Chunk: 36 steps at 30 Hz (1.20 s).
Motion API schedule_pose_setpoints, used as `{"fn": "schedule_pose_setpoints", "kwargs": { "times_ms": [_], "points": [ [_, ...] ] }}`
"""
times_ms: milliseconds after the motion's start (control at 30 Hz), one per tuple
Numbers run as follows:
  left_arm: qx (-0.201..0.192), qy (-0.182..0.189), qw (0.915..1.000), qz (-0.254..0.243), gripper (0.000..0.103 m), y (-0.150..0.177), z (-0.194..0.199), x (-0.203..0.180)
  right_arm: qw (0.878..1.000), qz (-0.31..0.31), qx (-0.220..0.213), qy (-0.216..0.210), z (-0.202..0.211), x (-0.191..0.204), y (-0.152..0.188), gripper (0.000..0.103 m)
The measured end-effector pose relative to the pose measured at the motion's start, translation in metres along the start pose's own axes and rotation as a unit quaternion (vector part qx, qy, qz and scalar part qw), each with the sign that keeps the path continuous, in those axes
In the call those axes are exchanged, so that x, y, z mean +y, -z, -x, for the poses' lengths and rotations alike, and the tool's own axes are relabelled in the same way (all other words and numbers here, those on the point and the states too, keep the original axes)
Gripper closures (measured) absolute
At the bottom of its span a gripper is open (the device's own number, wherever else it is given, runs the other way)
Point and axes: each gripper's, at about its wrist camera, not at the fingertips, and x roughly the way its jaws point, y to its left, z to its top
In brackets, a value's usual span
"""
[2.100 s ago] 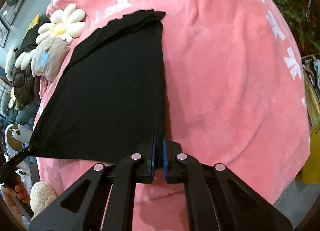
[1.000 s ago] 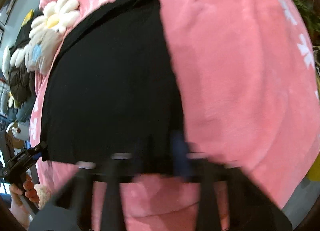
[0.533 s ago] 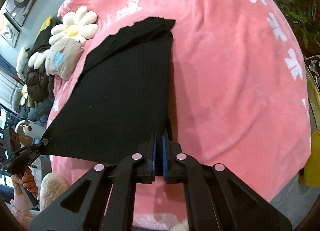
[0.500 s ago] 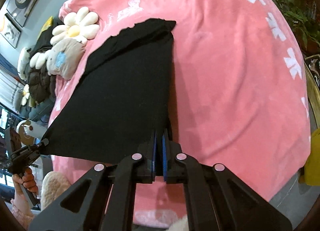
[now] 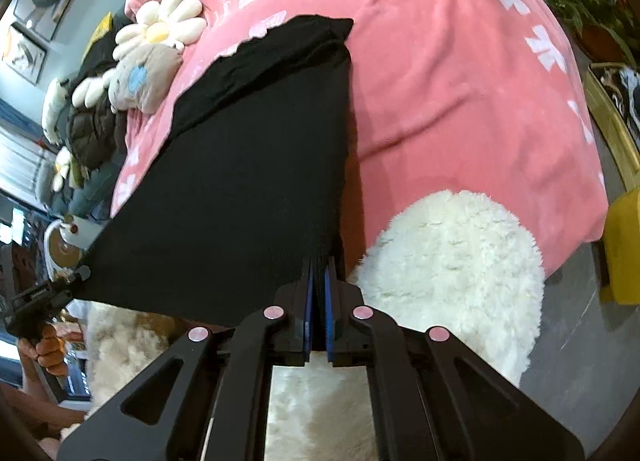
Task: Fold small clothes
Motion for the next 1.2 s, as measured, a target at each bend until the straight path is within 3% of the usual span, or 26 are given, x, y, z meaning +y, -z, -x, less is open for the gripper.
{"fn": "schedule_pose_setpoints", "kwargs": {
  "times_ms": [100,233,333,400,433,467,500,533,600,700,800,933,1033,1133,1200],
  "points": [
    [-0.028,0.013,0.9994,-0.019,0.099,-0.032,0.008,-0.015,0.999,0.012,-0.046,-0.015,0.009,0.015,-0.036,0.1],
    [-0.087,0.021,0.9935,-0.071,0.099,-0.108,0.013,-0.049,0.99,0.046,-0.128,-0.038,0.017,0.042,-0.127,0.1],
    [-0.133,-0.002,0.9849,-0.111,0.098,-0.162,0.006,-0.073,0.982,0.07,-0.172,-0.025,-0.002,0.061,-0.199,0.099],
    [-0.164,-0.047,0.9748,-0.144,0.096,-0.209,-0.02,-0.09,0.984,0.062,-0.163,-0.033,-0.038,0.063,-0.243,0.095],
    [-0.167,-0.071,0.9729,-0.144,0.088,-0.23,-0.037,-0.09,0.984,0.049,-0.171,-0.005,-0.063,0.06,-0.265,0.086],
    [-0.166,-0.094,0.972,-0.137,0.082,-0.249,-0.059,-0.087,0.984,0.044,-0.17,0.032,-0.085,0.059,-0.279,0.069],
    [-0.172,-0.13,0.9696,-0.115,0.061,-0.265,-0.079,-0.082,0.983,0.036,-0.166,0.075,-0.105,0.056,-0.289,0.062],
    [-0.18,-0.171,0.9641,-0.095,0.056,-0.276,-0.097,-0.076,0.981,0.02,-0.159,0.11,-0.123,0.052,-0.293,0.062],
    [-0.159,-0.219,0.9595,-0.078,0.056,-0.285,-0.119,-0.066,0.982,-0.003,-0.173,0.072,-0.125,0.046,-0.279,0.063],
    [-0.152,-0.198,0.9669,-0.053,0.048,-0.266,-0.124,-0.053,0.988,0.002,-0.154,0.03,-0.134,0.046,-0.237,0.065],
    [-0.142,-0.181,0.9697,-0.081,0.045,-0.235,-0.134,-0.051,0.992,0.039,-0.119,0.034,-0.15,0.048,-0.214,0.069],
    [-0.11,-0.201,0.9669,-0.112,0.044,-0.22,-0.166,-0.059,0.99,0.076,-0.11,0.044,-0.171,0.068,-0.228,0.07],
    [-0.087,-0.203,0.9715,-0.085,0.044,-0.217,-0.185,-0.05,0.991,0.061,-0.103,0.058,-0.188,0.059,-0.239,0.069],
    [-0.066,-0.204,0.9748,-0.062,0.044,-0.21,-0.202,-0.032,0.992,0.065,-0.039,0.099,-0.226,0.037,-0.238,0.072],
    [-0.041,-0.221,0.9734,-0.047,0.044,-0.205,-0.215,-0.013,0.992,0.067,-0.035,0.104,-0.227,0.03,-0.23,0.072]
  ]
}}
